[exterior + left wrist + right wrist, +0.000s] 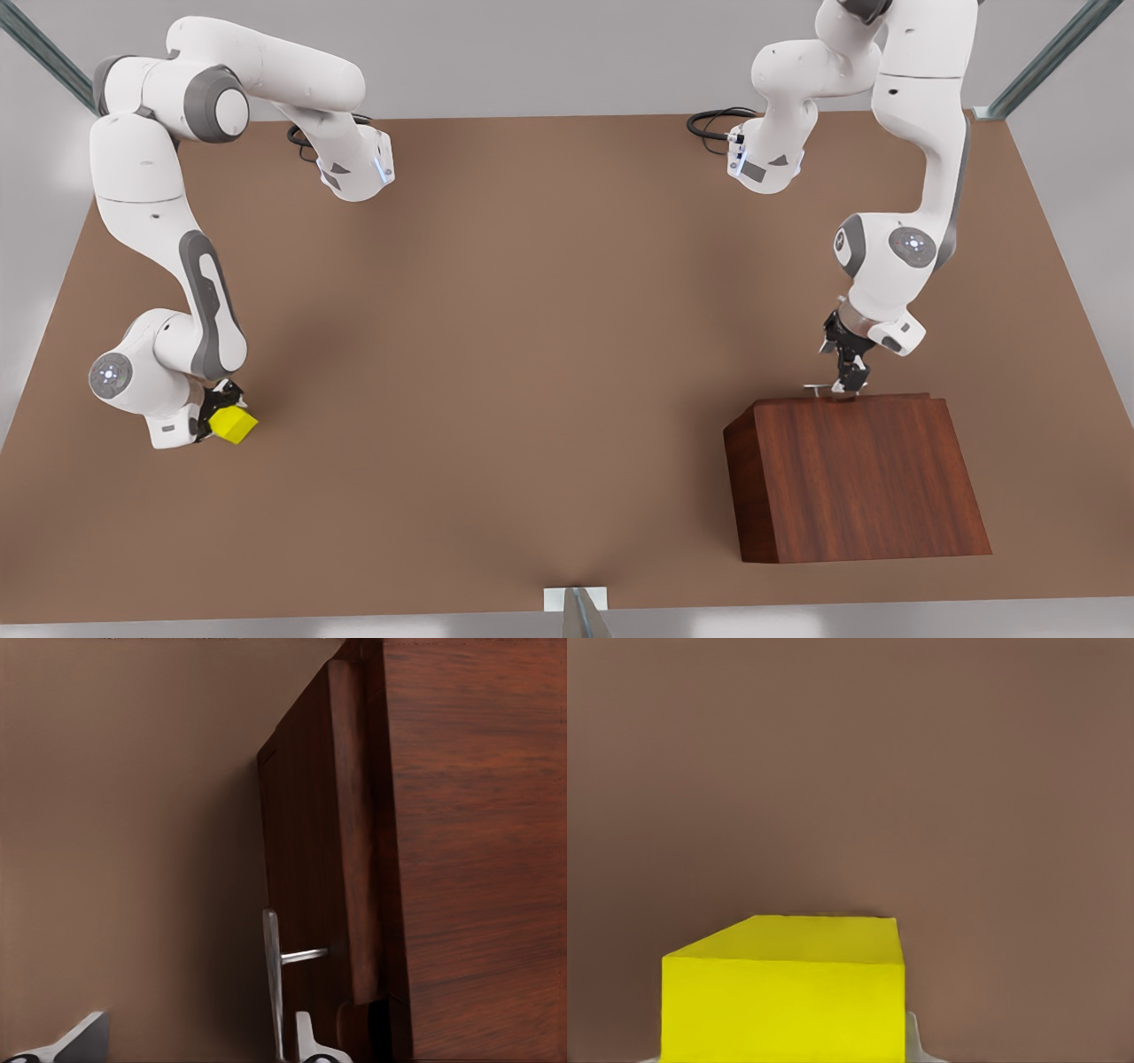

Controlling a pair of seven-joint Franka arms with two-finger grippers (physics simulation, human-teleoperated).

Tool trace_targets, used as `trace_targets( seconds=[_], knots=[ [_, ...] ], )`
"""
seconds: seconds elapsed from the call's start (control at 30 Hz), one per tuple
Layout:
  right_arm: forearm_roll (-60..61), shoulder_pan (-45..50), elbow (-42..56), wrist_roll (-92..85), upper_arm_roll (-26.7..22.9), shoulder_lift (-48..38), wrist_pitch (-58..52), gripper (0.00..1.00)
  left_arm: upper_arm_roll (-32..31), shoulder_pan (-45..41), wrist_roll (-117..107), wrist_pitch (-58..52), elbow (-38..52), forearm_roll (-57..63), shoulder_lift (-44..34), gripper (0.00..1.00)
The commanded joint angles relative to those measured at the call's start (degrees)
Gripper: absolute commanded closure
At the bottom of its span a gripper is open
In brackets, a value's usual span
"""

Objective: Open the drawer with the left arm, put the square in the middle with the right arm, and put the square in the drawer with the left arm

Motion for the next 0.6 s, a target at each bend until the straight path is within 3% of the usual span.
trace_targets(
  seconds=[0.0,0.27,0.33,0.4,0.57],
  knots=[
    [-0.1,0.0,0.0,0.0,0.0,0.0,0.0,0.47,0.0,0.0,-0.1,-0.2,0.0,-0.1,-0.1,0.0],
    [0.0,6.0,-8.7,11.8,5.9,-9.2,0.0,0.47,0.0,0.0,-3.7,-1.3,-6.2,-0.1,-5.4,0.0],
    [0.5,13.6,-9.3,21.7,5.9,-10.1,0.2,0.45,0.0,-0.1,-4.8,-1.4,-7.0,-0.1,-5.9,0.0],
    [8.6,24.3,-8.9,32.1,5.8,-10.0,0.6,0.45,0.0,-0.1,-5.0,-2.0,-7.5,-0.1,-6.6,0.0],
    [9.1,45.4,-5.5,58.0,5.5,-8.0,2.7,0.45,0.0,-0.2,-6.6,-3.2,-10.0,-0.1,-9.1,0.0]
  ],
)
